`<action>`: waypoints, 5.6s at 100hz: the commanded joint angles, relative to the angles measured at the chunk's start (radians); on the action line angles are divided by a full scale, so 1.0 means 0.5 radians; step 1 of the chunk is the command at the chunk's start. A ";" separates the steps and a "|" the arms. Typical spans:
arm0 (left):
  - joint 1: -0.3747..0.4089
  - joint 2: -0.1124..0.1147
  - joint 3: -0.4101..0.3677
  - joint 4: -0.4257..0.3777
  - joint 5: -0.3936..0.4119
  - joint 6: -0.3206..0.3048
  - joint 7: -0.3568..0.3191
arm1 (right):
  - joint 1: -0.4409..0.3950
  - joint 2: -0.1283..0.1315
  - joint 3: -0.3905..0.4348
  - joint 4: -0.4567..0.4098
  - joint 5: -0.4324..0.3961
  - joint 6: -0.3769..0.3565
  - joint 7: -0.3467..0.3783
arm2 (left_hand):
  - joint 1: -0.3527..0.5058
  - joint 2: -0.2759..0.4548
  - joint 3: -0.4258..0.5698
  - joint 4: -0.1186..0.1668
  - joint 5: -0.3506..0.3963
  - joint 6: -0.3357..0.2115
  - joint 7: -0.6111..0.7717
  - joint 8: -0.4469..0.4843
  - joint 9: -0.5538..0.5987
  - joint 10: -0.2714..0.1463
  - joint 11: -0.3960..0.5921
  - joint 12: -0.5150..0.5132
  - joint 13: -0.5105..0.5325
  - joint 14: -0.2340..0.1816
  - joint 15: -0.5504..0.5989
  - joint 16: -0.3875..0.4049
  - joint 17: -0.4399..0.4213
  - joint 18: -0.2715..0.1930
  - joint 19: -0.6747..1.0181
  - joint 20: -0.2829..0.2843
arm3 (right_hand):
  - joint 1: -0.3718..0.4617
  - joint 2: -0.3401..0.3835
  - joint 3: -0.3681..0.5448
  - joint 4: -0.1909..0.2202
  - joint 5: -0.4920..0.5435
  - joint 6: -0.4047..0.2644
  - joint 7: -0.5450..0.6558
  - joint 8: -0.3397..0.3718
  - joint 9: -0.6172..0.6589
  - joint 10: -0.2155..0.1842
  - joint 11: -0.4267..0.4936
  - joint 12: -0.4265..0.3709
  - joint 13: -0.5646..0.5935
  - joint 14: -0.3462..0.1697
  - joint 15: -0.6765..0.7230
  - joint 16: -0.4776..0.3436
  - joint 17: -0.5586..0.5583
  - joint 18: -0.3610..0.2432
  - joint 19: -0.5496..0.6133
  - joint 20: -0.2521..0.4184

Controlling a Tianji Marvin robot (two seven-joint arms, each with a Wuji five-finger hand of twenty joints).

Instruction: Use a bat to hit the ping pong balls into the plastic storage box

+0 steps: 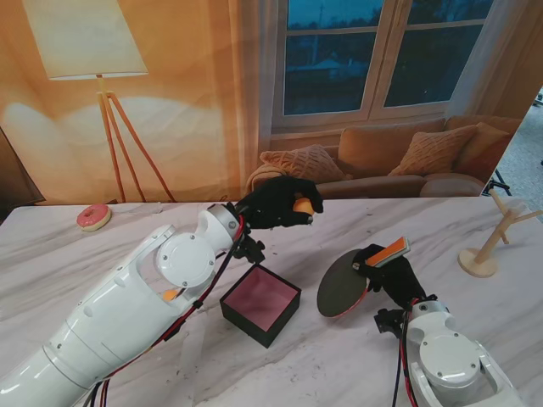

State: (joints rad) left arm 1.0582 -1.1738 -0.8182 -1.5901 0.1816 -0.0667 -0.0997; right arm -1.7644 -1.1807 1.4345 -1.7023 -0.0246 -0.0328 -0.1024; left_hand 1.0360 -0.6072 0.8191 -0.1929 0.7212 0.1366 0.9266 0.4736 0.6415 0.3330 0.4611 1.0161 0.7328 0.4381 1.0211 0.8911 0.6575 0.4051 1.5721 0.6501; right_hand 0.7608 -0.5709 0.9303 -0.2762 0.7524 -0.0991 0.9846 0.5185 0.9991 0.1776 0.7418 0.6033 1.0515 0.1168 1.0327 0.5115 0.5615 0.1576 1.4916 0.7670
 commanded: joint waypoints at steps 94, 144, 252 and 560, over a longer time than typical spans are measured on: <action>-0.004 0.011 0.070 -0.046 0.010 -0.007 -0.132 | -0.045 -0.019 -0.036 -0.118 0.140 -0.039 -0.009 | 0.105 0.180 -0.048 0.060 -0.011 0.044 -0.014 0.054 0.118 -0.071 0.078 -0.123 -0.201 0.091 -0.276 -0.183 -0.342 -0.112 -0.285 0.024 | 0.189 0.231 0.129 0.089 0.100 0.026 0.082 0.014 -0.006 -0.114 0.092 0.006 0.014 -0.127 0.056 0.018 -0.001 -0.098 0.039 0.011; -0.043 0.047 0.087 -0.032 -0.078 -0.028 -0.303 | -0.038 -0.024 -0.070 -0.147 0.167 -0.068 -0.031 | -0.182 0.132 -0.276 0.043 -0.045 0.020 -0.345 0.030 -0.052 -0.117 0.071 -0.907 -0.493 0.167 -0.895 -0.540 -0.894 0.120 -0.880 -0.067 | 0.188 0.234 0.125 0.089 0.101 0.020 0.082 0.019 -0.006 -0.117 0.090 0.008 0.014 -0.131 0.054 0.016 0.001 -0.096 0.038 0.009; 0.517 0.284 -0.628 -0.293 0.558 0.176 -0.745 | -0.025 -0.026 -0.015 -0.104 0.111 -0.116 -0.057 | -0.455 0.438 -0.251 0.249 -0.326 0.031 -1.102 -0.068 -0.489 -0.186 -0.177 -1.036 -0.788 0.018 -0.999 -0.497 -1.194 -0.007 -0.913 -0.008 | 0.184 0.242 0.119 0.089 0.112 0.016 0.079 0.024 -0.001 -0.118 0.090 0.013 0.011 -0.129 0.061 0.020 -0.006 -0.095 0.045 0.012; 0.774 0.281 -0.694 0.190 1.203 0.390 -0.448 | -0.019 -0.036 -0.003 -0.134 0.094 -0.105 -0.110 | 0.086 -0.082 0.382 -0.009 -0.004 0.009 0.281 0.185 0.295 -0.092 0.247 0.086 0.066 0.082 0.130 0.142 -0.146 -0.315 0.097 0.162 | 0.186 0.257 0.091 0.095 0.122 0.015 0.085 0.034 0.002 -0.115 0.106 0.012 0.008 -0.128 0.082 0.025 -0.014 -0.097 0.068 0.016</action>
State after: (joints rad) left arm 1.4383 -1.0307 -1.1587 -1.4793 0.7810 0.1340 -0.3086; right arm -1.7802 -1.1923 1.4384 -1.7675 0.0165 -0.0908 -0.1663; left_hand 0.9815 -0.6739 0.9447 -0.2032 0.6571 0.1150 0.9817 0.5430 0.6532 0.2789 0.4624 1.0303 0.7338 0.3865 1.0427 0.9405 0.5826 0.3397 1.5908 0.7112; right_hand 0.7612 -0.5520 0.9155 -0.2762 0.7525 -0.0991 0.9956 0.5279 0.9991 0.1785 0.7531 0.6020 1.0513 0.1168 1.0544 0.5116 0.5596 0.1566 1.4979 0.7670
